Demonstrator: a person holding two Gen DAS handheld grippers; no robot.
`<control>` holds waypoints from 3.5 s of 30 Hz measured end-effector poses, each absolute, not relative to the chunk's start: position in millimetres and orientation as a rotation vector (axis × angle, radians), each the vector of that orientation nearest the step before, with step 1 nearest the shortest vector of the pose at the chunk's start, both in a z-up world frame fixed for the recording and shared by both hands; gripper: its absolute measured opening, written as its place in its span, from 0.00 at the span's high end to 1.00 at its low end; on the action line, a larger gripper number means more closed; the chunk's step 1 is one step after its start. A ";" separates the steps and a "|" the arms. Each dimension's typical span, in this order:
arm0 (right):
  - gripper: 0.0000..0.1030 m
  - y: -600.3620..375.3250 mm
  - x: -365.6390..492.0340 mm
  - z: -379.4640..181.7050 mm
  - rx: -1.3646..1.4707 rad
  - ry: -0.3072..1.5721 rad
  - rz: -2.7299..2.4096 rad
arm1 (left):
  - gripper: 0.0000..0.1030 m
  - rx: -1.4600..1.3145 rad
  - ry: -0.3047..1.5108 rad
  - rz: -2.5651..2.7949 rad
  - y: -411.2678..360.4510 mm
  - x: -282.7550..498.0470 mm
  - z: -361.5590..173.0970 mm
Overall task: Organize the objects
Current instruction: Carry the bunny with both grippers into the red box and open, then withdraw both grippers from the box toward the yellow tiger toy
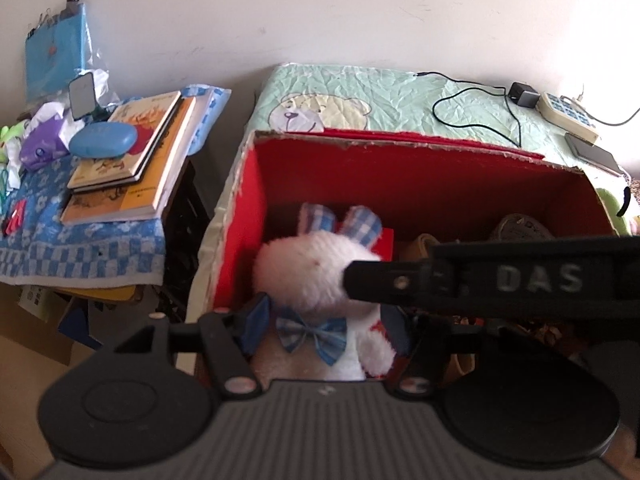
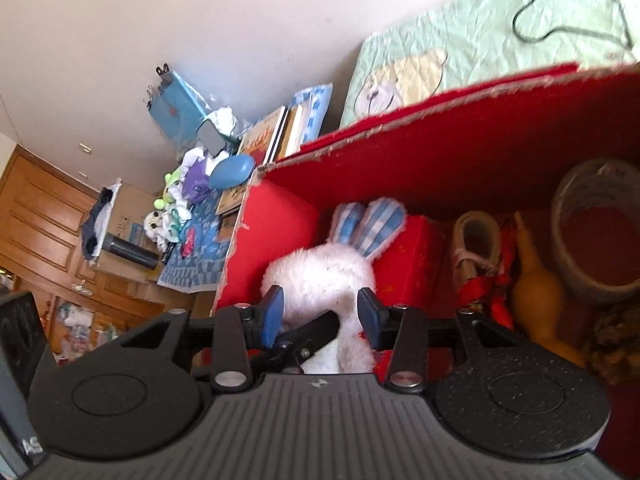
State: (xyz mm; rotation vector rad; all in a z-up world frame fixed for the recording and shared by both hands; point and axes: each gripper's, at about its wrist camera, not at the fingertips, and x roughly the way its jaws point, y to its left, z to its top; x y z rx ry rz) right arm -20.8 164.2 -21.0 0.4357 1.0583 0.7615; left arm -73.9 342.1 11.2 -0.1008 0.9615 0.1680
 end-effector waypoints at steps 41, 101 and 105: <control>0.56 55.4 -70.8 25.5 0.341 0.907 0.637 | 0.35 0.011 0.937 0.262 242.6 -103.3 55.9; 0.54 -178.4 -97.2 -60.1 0.444 1.165 0.279 | 0.23 0.123 1.201 -0.021 -30.7 -91.7 -18.3; 0.50 -192.8 -99.0 -63.3 0.483 1.158 0.227 | 0.23 0.128 1.210 -0.058 -43.6 -91.9 -24.0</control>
